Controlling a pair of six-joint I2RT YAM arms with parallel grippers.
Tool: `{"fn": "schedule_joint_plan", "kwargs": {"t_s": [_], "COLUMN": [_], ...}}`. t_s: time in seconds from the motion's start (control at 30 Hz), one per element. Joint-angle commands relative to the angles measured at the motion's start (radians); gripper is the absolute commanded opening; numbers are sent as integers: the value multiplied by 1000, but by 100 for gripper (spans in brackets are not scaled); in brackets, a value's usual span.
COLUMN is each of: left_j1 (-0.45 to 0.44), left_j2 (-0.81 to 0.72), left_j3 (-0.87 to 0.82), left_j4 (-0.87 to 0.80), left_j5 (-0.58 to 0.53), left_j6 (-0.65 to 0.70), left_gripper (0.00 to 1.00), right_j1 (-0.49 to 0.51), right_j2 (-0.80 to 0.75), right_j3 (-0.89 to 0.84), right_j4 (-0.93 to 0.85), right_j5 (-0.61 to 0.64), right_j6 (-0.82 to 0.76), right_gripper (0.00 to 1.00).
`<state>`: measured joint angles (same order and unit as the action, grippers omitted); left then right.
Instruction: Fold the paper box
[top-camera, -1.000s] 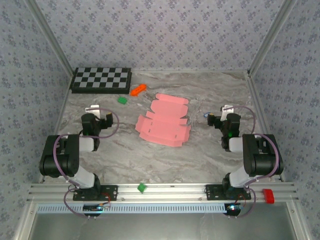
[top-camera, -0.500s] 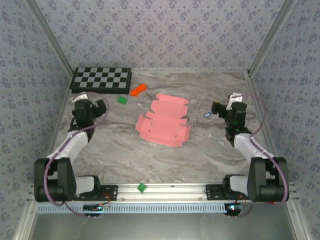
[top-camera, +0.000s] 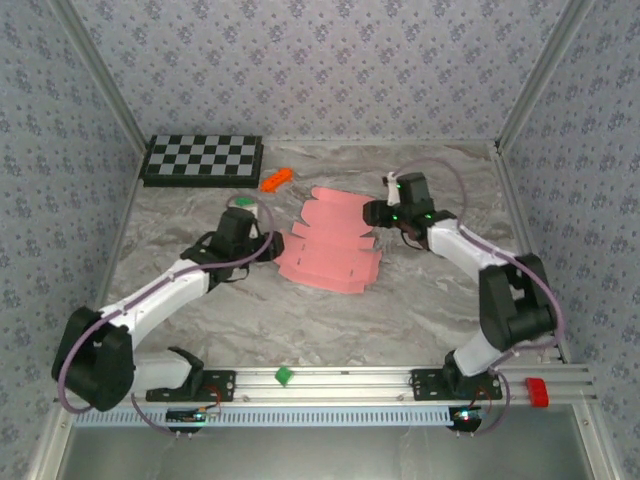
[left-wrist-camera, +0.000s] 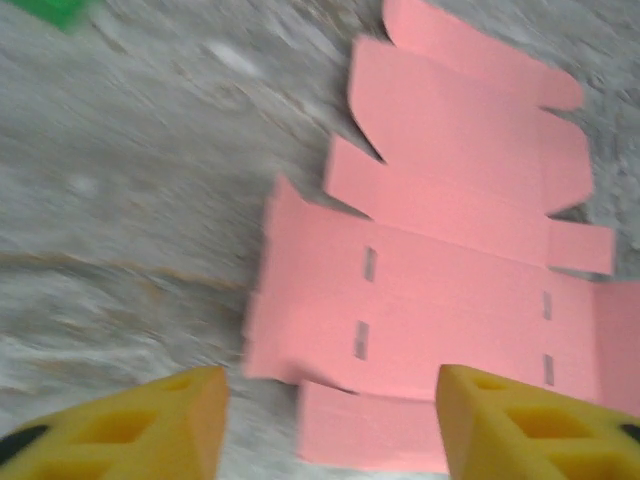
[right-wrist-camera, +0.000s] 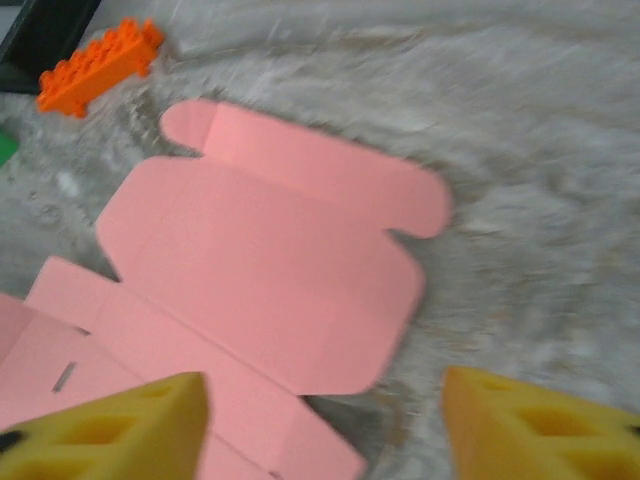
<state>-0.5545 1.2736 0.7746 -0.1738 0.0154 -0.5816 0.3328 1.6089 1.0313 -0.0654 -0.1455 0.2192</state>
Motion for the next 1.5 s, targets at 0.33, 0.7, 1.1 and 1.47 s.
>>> {"fn": "schedule_joint_plan", "kwargs": {"t_s": [0.33, 0.7, 1.1, 1.47], "left_j1": [-122, -121, -71, -23], "left_j2": [387, 510, 545, 634], "left_j3": [160, 164, 187, 315], "left_j4": [136, 71, -31, -67], "left_j5": [152, 84, -80, -67], "left_j6": [-107, -116, -71, 57], "left_gripper": [0, 0, 10, 26], "right_j1": [59, 53, 77, 206], "right_j2": [379, 467, 370, 221], "right_j3": [351, 338, 170, -58], "right_j4": [-201, -188, -157, -82], "right_j5": [-112, -116, -86, -95], "right_j6": [22, 52, 80, 152], "right_gripper": [6, 6, 8, 9]}}
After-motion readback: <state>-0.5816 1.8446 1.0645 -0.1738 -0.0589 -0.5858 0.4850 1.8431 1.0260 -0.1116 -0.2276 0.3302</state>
